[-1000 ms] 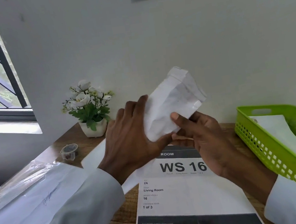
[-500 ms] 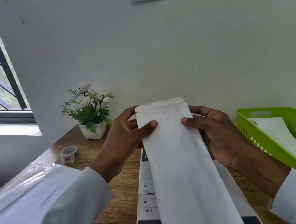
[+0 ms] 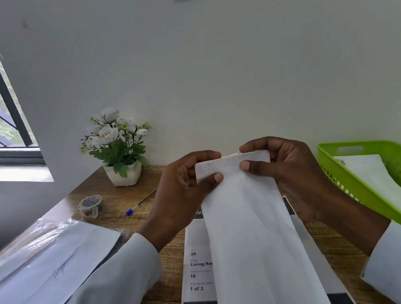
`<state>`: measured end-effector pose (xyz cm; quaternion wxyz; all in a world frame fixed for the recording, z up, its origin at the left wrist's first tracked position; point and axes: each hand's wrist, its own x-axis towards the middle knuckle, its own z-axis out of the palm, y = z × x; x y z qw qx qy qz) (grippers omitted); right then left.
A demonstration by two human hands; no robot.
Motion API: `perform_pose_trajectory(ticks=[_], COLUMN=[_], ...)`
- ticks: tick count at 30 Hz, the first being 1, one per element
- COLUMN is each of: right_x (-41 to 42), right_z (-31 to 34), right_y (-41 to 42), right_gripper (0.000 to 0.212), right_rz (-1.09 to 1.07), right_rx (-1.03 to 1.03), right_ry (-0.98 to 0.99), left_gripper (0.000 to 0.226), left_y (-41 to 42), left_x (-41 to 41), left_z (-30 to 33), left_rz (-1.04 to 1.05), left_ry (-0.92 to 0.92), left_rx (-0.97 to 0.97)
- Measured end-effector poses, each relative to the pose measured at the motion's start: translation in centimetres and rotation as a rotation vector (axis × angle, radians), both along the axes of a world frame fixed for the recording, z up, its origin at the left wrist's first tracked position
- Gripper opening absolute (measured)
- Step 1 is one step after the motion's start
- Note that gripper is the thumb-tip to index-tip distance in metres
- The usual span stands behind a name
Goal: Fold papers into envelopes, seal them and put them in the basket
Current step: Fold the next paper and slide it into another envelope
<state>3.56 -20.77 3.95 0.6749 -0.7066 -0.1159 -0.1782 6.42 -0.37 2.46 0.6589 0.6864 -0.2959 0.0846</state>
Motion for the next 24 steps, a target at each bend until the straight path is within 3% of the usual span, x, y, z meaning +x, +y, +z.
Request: perform_pose_trajectory(ticks=[7, 11, 15, 18, 24], right_x=[-0.06, 0.03, 0.14, -0.08, -0.22], right_z=[0.18, 0.11, -0.08, -0.06, 0.23], right_y=[-0.14, -0.41, -0.38, -0.02, 0.33], right_gripper=[0.011, 0.012, 0.009, 0.002, 0.009], right_rz=[-0.046, -0.053, -0.100, -0.056, -0.080], right_rx=[-0.055, -0.156, -0.406, -0.431, -0.402], right_ry=[0.078, 0.126, 0.061, 0.042, 0.067], left_gripper=[0.010, 0.007, 0.013, 0.018, 0.029], left_y=[0.30, 0.38, 0.40, 0.38, 0.38], left_x=[0.45, 0.56, 0.62, 0.44, 0.48], left_z=[-0.25, -0.44, -0.56, -0.58, -0.52], left_rz=[0.057, 0.104, 0.113, 0.112, 0.118], left_ry=[-0.009, 0.023, 0.054, 0.045, 0.042], left_rx=[0.013, -0.004, 0.013, 0.060, 0.128])
